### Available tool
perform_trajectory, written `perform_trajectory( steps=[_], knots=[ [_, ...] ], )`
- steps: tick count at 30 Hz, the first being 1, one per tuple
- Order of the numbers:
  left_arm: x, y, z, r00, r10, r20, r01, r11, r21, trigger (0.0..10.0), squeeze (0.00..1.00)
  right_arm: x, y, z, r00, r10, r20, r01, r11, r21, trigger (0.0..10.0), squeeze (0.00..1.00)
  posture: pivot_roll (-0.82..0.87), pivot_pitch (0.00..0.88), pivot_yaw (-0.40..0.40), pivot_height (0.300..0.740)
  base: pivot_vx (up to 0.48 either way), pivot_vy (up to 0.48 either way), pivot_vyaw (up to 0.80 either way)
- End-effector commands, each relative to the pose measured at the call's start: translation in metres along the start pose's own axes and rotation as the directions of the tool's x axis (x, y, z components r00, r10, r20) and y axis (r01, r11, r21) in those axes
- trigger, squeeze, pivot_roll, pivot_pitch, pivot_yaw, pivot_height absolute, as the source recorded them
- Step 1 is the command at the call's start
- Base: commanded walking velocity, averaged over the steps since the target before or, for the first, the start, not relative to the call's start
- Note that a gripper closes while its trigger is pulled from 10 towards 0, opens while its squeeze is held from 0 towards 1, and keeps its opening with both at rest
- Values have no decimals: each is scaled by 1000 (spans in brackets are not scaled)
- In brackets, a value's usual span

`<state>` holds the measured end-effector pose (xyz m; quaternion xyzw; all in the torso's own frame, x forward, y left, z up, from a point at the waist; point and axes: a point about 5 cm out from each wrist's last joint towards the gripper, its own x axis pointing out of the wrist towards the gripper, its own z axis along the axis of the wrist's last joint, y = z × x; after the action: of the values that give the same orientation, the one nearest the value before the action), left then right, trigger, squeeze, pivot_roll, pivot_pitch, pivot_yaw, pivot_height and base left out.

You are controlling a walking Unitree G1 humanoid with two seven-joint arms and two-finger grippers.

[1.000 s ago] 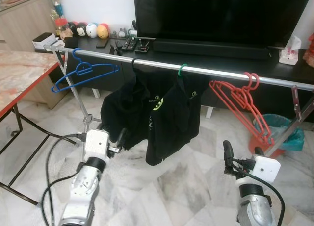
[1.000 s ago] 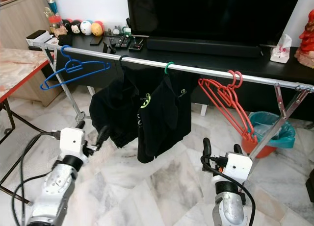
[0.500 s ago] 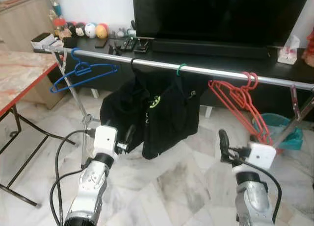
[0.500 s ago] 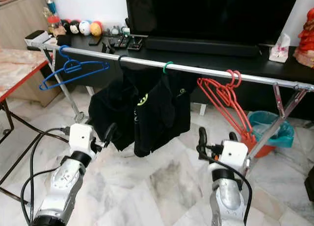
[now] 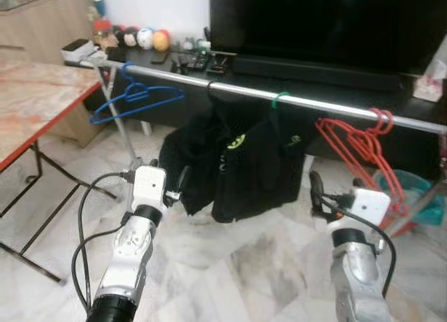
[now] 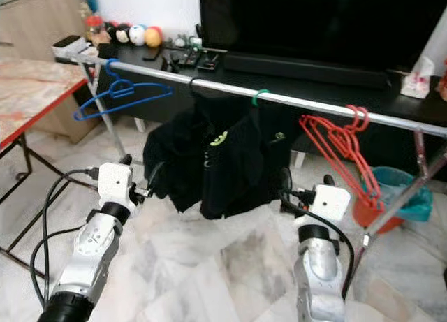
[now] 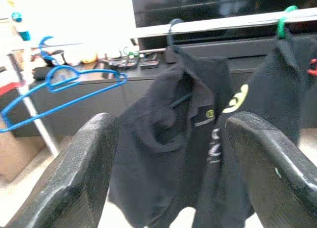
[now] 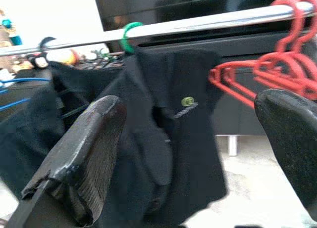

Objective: Hang hanger

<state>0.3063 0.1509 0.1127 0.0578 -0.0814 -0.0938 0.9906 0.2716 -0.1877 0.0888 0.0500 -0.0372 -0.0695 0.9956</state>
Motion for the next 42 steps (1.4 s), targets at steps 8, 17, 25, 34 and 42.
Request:
perform_trajectory(
  steps=[8, 17, 25, 34, 42],
  knots=[
    [2, 1, -2, 1000, -8, -22, 8, 1000, -5, 10000, 0, -2, 0, 1, 1000, -17, 1, 17, 1000, 0, 10000, 0, -6, 0, 37, 740, 0, 295, 0],
    [2, 2, -1, 1000, -9, -19, 9, 1000, -2, 10000, 0, 2, 4, 2, 1000, -15, 7, 15, 1000, 11, 10000, 0, 12, 0, 30, 740, 0, 294, 0],
    [0, 3, -1, 1000, 1, -21, -1, 1000, -1, 10000, 0, 2, 7, 1, 1000, -1, 4, 1, 1000, 11, 10000, 0, 12, 0, 25, 740, 0, 295, 0],
    [0, 0, -2, 1000, -3, -23, 3, 1000, -7, 10000, 0, 3, 5, 3, 1000, -6, 5, 6, 1000, 15, 10000, 0, 11, 0, 23, 740, 0, 294, 0],
    [0, 0, -1, 1000, -7, -23, 6, 1000, -8, 10000, 0, 3, 7, 0, 1000, -7, -16, 8, 1000, 26, 10000, 0, 16, 0, 21, 740, 0, 294, -388]
  ],
)
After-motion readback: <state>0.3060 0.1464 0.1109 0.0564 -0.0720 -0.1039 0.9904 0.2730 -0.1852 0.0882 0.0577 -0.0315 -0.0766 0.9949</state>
